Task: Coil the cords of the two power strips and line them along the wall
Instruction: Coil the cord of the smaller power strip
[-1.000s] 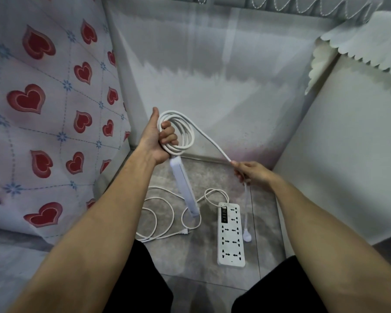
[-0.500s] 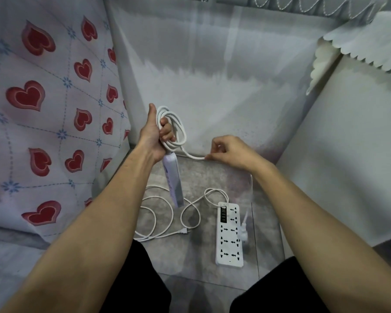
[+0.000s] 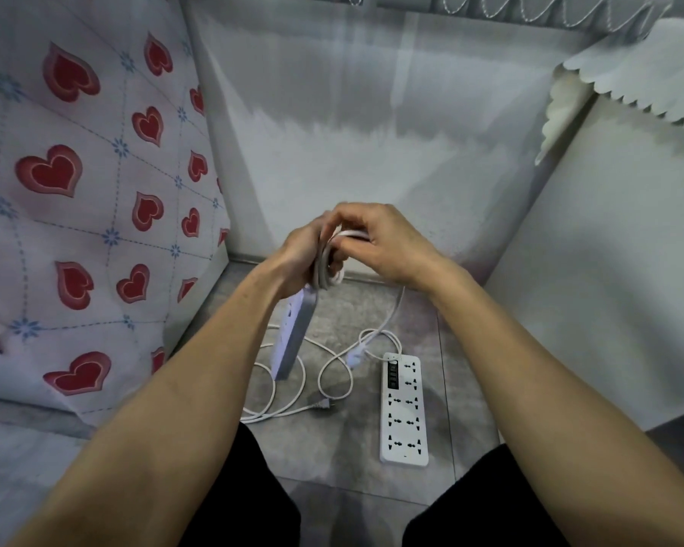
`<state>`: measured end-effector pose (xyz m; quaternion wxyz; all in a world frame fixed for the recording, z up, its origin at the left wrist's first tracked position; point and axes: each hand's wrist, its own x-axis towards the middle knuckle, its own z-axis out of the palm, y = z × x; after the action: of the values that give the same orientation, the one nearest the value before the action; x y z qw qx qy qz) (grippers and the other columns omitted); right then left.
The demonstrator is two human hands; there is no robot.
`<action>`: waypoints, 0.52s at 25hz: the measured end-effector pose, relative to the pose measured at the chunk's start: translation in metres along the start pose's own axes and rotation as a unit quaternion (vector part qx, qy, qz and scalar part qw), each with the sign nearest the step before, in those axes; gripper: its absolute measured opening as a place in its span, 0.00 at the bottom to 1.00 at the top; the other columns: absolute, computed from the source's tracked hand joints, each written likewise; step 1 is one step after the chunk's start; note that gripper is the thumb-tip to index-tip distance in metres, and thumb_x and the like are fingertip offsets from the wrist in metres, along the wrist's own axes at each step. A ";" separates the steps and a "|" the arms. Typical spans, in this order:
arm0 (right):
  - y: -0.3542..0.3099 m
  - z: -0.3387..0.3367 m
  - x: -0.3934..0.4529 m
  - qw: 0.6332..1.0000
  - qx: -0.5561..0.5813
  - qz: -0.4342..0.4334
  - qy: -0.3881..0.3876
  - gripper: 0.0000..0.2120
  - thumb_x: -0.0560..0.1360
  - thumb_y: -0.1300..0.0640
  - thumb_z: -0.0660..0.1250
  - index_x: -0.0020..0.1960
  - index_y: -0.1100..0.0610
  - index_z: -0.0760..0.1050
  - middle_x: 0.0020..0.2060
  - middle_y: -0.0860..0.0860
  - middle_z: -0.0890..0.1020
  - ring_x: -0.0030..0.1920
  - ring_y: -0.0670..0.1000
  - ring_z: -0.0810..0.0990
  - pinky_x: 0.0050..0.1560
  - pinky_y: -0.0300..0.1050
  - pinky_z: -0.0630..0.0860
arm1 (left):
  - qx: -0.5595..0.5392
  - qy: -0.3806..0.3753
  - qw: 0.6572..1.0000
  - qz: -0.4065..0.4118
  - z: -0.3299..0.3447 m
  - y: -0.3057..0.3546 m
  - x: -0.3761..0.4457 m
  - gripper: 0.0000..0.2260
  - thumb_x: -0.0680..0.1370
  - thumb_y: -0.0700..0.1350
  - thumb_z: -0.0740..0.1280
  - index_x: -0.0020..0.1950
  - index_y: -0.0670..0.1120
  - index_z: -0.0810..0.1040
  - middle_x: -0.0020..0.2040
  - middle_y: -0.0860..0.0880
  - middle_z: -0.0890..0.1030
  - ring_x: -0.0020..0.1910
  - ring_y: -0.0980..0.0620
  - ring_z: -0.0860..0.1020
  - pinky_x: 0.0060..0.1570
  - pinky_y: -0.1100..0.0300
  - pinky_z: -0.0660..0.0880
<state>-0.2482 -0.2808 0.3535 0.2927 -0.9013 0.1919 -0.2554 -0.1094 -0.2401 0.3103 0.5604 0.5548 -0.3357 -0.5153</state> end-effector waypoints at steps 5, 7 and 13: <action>0.031 -0.013 -0.003 0.987 0.019 0.102 0.121 0.13 0.68 0.51 0.75 0.42 0.53 0.72 0.23 0.46 0.69 0.25 0.46 0.65 0.30 0.43 0.64 | -0.009 -0.138 0.987 -0.083 0.001 0.002 -0.009 0.24 0.82 0.58 0.47 0.34 0.44 0.65 0.20 0.49 0.62 0.18 0.54 0.58 0.19 0.63 0.58; 0.041 -0.014 -0.006 0.979 0.082 0.143 0.121 0.14 0.69 0.50 0.76 0.38 0.53 0.71 0.22 0.44 0.67 0.24 0.43 0.62 0.27 0.38 0.60 | -0.001 -0.170 0.980 -0.099 0.002 0.005 -0.009 0.27 0.81 0.64 0.46 0.34 0.45 0.64 0.19 0.51 0.60 0.17 0.55 0.56 0.21 0.62 0.55; 0.065 -0.016 -0.029 0.890 0.377 0.258 0.021 0.12 0.78 0.51 0.64 0.37 0.54 0.70 0.25 0.46 0.65 0.24 0.44 0.61 0.26 0.36 0.59 | 0.001 -0.208 0.973 -0.098 -0.003 0.010 -0.014 0.27 0.77 0.69 0.50 0.32 0.47 0.62 0.19 0.53 0.57 0.17 0.56 0.53 0.22 0.62 0.52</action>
<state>-0.2934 -0.3224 0.3139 0.6615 -0.6366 0.3130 -0.2432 -0.1085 -0.2273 0.3220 0.4243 0.4662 -0.3896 -0.6715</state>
